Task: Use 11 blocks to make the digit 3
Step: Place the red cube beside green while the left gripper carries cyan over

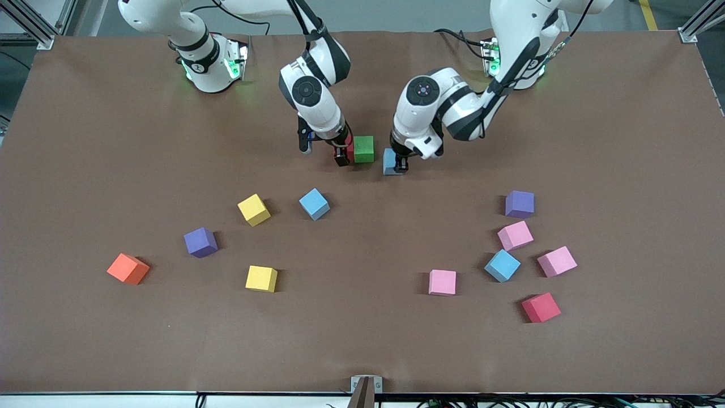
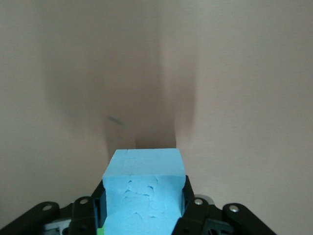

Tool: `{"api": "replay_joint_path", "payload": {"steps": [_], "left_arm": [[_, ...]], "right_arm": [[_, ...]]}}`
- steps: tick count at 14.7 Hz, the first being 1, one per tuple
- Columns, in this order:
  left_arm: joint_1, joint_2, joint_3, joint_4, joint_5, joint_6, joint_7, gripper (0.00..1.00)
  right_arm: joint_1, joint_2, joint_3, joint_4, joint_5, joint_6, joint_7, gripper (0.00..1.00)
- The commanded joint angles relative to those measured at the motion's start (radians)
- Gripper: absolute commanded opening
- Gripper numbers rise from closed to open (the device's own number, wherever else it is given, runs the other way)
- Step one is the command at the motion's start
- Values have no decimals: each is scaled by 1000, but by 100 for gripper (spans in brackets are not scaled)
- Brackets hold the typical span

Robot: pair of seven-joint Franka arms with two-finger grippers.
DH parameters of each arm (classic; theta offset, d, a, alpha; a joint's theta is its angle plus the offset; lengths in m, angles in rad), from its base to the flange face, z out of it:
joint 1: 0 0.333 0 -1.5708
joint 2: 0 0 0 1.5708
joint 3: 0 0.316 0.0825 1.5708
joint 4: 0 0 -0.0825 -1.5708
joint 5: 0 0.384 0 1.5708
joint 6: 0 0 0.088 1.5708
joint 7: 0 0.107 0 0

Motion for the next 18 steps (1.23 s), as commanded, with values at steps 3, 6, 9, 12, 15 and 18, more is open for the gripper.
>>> {"api": "replay_joint_path", "payload": {"steps": [3,6,9,12,15,18], "left_arm": [[-67,-27,6,-44,11,11,-113,20],[-76,-10,6,-36,11,11,-122,20],[-79,-10,8,-30,11,11,-122,20],[-72,12,11,-7,57,11,-122,20],[-79,39,16,19,62,9,-122,20],[-81,41,16,27,63,9,-122,20]], "right_arm": [[9,-77,-70,1,8,-93,9,100],[9,-144,-144,32,-11,-240,-2,100],[9,-160,-162,64,-42,-318,1,100],[6,-210,-211,67,-80,-415,-16,100],[8,-301,-332,87,-149,-609,-106,100],[6,-295,-452,220,-210,-809,-157,100]]}}
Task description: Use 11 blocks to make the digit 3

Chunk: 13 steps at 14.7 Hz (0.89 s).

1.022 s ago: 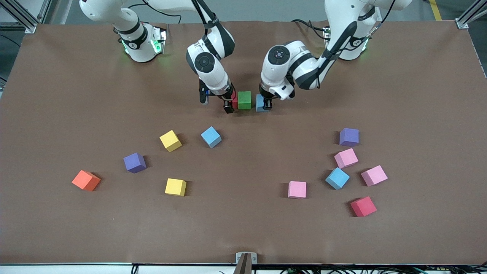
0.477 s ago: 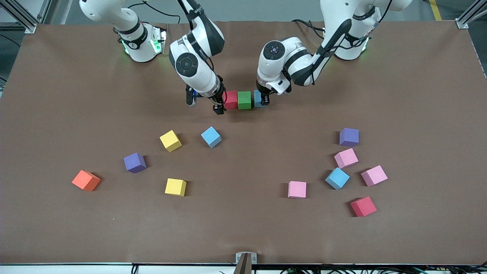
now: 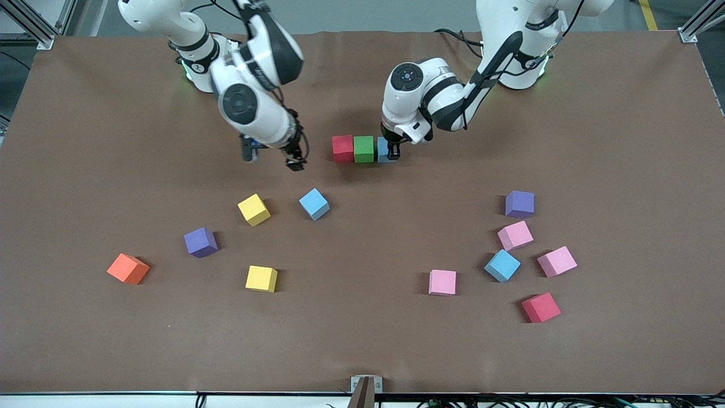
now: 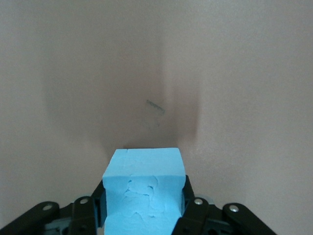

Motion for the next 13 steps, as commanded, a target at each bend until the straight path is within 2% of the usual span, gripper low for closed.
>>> {"api": "replay_joint_path", "payload": {"steps": [1,2,7,13], "left_arm": [[-9,23,7,23,32,8,-19,20],[-9,31,7,26,34,8,-17,20],[-9,43,5,39,49,8,-19,21],[-32,43,5,39,51,8,-29,23]], "right_arm": [[2,-8,-74,95,-79,-105,-57,100],[-22,2,-77,108,-108,-102,-112,100],[-203,55,-77,175,-111,-93,-562,100],[-289,255,-75,309,-110,-79,-1087,100]]}}
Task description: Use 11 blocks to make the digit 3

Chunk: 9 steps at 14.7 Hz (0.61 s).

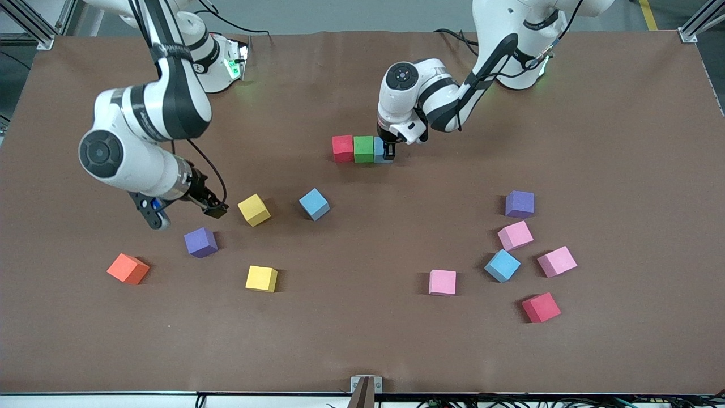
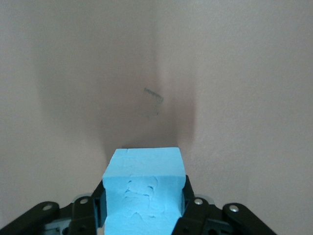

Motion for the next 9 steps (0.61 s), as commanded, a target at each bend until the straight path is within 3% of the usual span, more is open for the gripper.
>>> {"api": "replay_joint_path", "payload": {"steps": [1,3,5,6,9], "left_arm": [[-13,26,5,17,25,9,-28,24],[-12,27,7,17,25,9,-28,37],[-7,38,7,27,25,7,-28,72],[-10,44,7,40,25,4,-27,100],[-7,56,8,72,26,1,-24,100]], "right_arm": [[-19,101,12,77,0,16,-158,100],[3,130,25,80,2,30,-155,100],[33,142,51,77,14,36,-93,100],[40,145,52,78,40,38,-18,100],[82,162,71,75,144,50,133,100]]}}
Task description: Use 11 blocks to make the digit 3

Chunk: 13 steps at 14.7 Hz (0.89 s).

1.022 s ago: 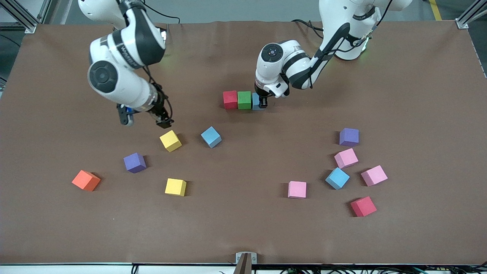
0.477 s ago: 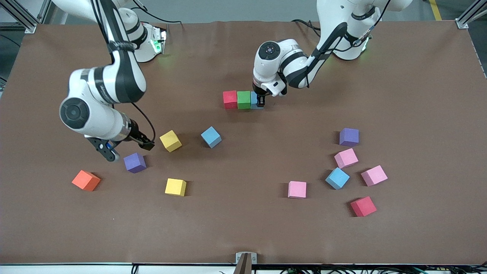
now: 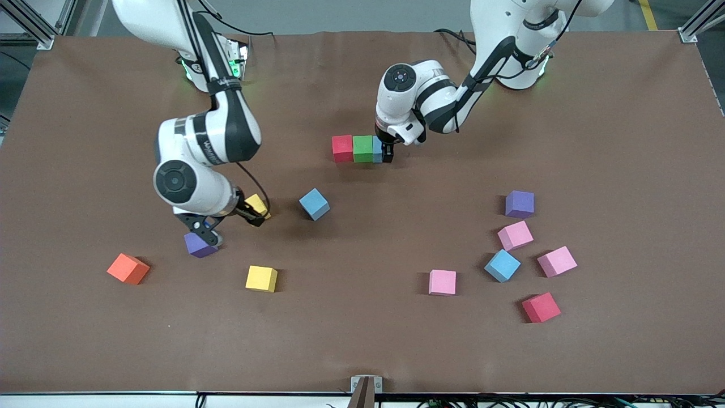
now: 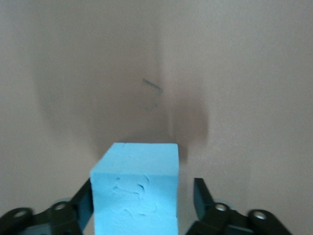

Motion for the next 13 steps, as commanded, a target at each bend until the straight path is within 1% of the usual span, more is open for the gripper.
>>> {"api": "replay_joint_path", "payload": {"steps": [1,3,4,6,8,11,13], "left_arm": [[-4,24,7,41,26,1,-22,100],[-6,16,5,43,28,-16,-22,100],[-1,1,4,43,28,-46,-22,100],[-1,-30,-1,43,29,-88,-19,100],[-2,-54,-4,43,28,-117,-22,100],[4,-90,-13,47,28,-145,-20,100],[7,-111,-13,75,26,-197,-14,100]], "right_arm": [[45,30,6,5,96,41,149,100],[119,87,6,3,111,119,250,100],[152,125,6,3,113,165,299,100],[194,193,10,3,128,242,361,100],[208,210,21,2,166,258,369,100],[206,212,24,0,170,258,369,100],[206,215,23,0,173,259,369,100]]}}
